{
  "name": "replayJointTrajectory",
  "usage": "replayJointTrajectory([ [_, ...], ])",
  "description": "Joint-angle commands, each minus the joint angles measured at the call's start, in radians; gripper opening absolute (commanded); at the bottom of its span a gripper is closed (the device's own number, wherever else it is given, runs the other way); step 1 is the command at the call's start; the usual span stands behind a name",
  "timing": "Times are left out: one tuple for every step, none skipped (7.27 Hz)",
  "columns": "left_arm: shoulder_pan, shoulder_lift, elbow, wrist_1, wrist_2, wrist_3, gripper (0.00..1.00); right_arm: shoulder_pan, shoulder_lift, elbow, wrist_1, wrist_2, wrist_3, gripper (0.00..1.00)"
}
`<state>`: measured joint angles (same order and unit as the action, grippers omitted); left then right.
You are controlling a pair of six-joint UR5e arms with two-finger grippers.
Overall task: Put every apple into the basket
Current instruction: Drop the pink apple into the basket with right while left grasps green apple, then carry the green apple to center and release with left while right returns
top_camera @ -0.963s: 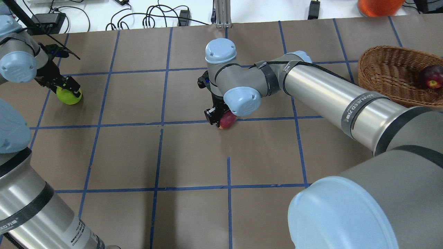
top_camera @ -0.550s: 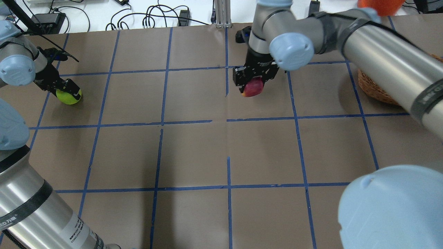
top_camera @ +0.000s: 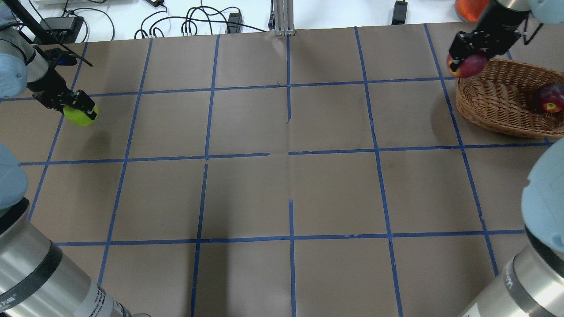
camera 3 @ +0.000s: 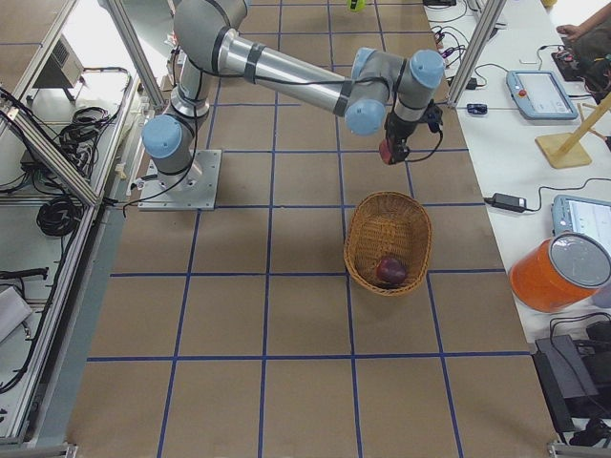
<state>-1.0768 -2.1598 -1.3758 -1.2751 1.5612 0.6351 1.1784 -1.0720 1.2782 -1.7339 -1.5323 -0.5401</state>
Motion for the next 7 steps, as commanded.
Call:
replayJointTrajectory([
  [-0.088,0.143,-0.108,-0.044,-0.067,-0.18,0.45,-0.153,0.094,0.0,-0.14,-0.063,-0.238,0.02],
  [-0.163,0.209,-0.18,-0.043,-0.079,-0.339,0.45,-0.167,0.119,0.015,-0.142,-0.101,-0.265,0.16],
  [-0.267,0.257,-0.24,-0.026,-0.105,-0.515,0.45,-0.199,0.142,0.02,-0.138,-0.1,-0.315,0.46],
  [-0.396,0.277,-0.276,-0.012,-0.105,-0.722,0.45,-0.219,0.159,0.018,-0.135,-0.097,-0.333,0.99],
  [-0.529,0.253,-0.287,0.078,-0.104,-0.894,0.45,-0.22,0.155,0.003,-0.13,-0.098,-0.319,1.0],
  [-0.634,0.22,-0.289,0.209,-0.108,-1.086,0.45,-0.209,0.149,0.0,-0.121,-0.098,-0.31,1.0],
  [-0.723,0.187,-0.29,0.227,-0.109,-1.197,0.45,-0.194,0.133,-0.019,-0.115,-0.095,-0.29,1.0],
])
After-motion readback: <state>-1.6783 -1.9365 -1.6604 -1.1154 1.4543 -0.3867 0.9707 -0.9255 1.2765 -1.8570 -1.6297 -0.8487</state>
